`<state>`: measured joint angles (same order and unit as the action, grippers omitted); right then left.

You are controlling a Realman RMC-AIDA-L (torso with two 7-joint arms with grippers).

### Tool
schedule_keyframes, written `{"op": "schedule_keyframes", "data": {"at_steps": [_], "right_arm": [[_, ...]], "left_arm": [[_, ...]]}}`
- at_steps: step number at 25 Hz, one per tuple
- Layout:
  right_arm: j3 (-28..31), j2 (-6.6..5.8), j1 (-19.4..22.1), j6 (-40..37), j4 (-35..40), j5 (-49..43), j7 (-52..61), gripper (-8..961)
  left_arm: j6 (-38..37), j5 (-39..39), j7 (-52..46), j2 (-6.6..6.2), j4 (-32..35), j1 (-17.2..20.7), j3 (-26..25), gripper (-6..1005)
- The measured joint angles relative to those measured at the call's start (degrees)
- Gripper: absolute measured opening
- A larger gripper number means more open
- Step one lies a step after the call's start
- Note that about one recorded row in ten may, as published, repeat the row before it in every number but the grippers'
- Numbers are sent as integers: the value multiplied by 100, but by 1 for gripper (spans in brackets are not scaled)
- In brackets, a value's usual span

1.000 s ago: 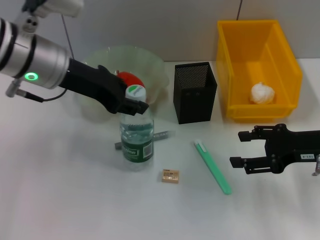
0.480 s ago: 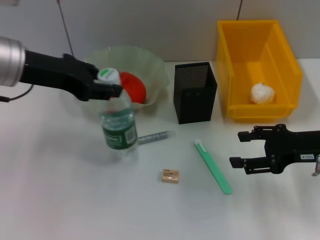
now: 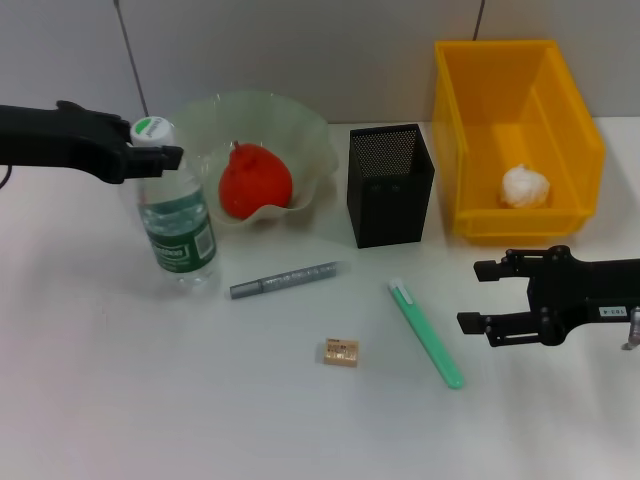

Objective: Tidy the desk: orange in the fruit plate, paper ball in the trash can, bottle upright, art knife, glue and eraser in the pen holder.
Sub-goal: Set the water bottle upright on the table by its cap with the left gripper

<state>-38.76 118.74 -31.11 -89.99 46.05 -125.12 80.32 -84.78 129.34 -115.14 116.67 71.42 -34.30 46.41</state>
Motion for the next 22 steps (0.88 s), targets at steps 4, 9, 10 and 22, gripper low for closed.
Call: {"op": "schedule_keyframes", "data": {"at_steps": [4,9,10,22], "right_arm": [[0,5,-5,31,0,7,-1,774],[0,9,-16,60,0,11,-2,772],[0,9,-25,61,0,13,-1,772],[0,9,-42,59,0,14,28,768]], "left_arm": [[161,18,-6,-34,-40,68,0,463],[464,27,-35,-109,-245,163,0,466],[513,28,-34,-121,-301,170,0,467],[631,28,36,-134,-409,231,0,474]]}}
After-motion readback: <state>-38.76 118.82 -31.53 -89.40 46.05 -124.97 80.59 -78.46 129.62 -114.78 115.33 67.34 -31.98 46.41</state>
